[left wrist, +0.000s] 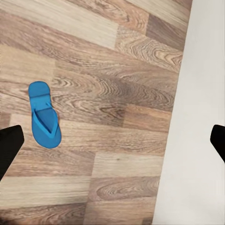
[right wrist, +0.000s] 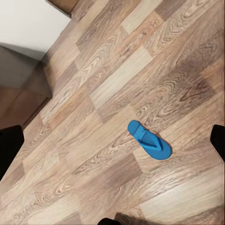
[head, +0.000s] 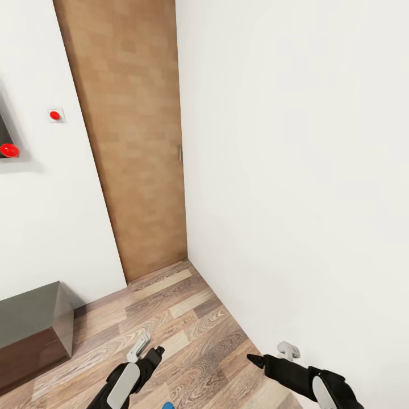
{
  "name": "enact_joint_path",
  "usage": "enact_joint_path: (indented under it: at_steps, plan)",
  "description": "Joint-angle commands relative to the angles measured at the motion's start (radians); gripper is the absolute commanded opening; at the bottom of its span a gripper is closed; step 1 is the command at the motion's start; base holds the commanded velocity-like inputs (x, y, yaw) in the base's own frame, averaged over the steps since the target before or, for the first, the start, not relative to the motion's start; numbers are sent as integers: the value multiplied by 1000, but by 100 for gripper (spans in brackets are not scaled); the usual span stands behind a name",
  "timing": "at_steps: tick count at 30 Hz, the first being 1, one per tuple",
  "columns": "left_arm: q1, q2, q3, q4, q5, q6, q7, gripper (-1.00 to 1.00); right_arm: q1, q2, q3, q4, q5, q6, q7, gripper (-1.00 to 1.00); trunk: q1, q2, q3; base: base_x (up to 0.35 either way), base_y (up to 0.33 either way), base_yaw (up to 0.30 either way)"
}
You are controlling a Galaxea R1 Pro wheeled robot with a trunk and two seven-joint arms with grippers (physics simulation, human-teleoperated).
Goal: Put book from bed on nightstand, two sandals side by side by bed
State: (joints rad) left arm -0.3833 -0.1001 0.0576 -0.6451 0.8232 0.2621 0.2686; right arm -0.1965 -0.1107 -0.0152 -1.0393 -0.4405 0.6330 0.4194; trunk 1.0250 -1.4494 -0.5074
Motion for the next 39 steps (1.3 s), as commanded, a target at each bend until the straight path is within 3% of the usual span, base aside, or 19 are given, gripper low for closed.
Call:
enact_joint_path:
  at_steps: [1, 6, 10, 39]
  plan:
    - [0, -1, 4, -2, 9, 5, 5, 100, -2, -2, -2, -1, -4, 13, 2, 100, 0, -1, -1, 0, 0, 0]
    - [0, -1, 4, 0, 10, 6, 6, 100, -5, -9, -2, -28, -6, 131, 1, 100, 0, -1, -1, 0, 0, 0]
    - [0, -1, 4, 1, 10, 6, 6, 100, -6, -10, -2, -45, -6, 165, 1, 100, 11, -22, -11, 0, 0, 0]
    - [0, -6, 2, 1, 10, 8, 6, 100, -6, -6, 0, -48, -6, 177, 0, 100, 123, -225, -101, 0, 0, 0]
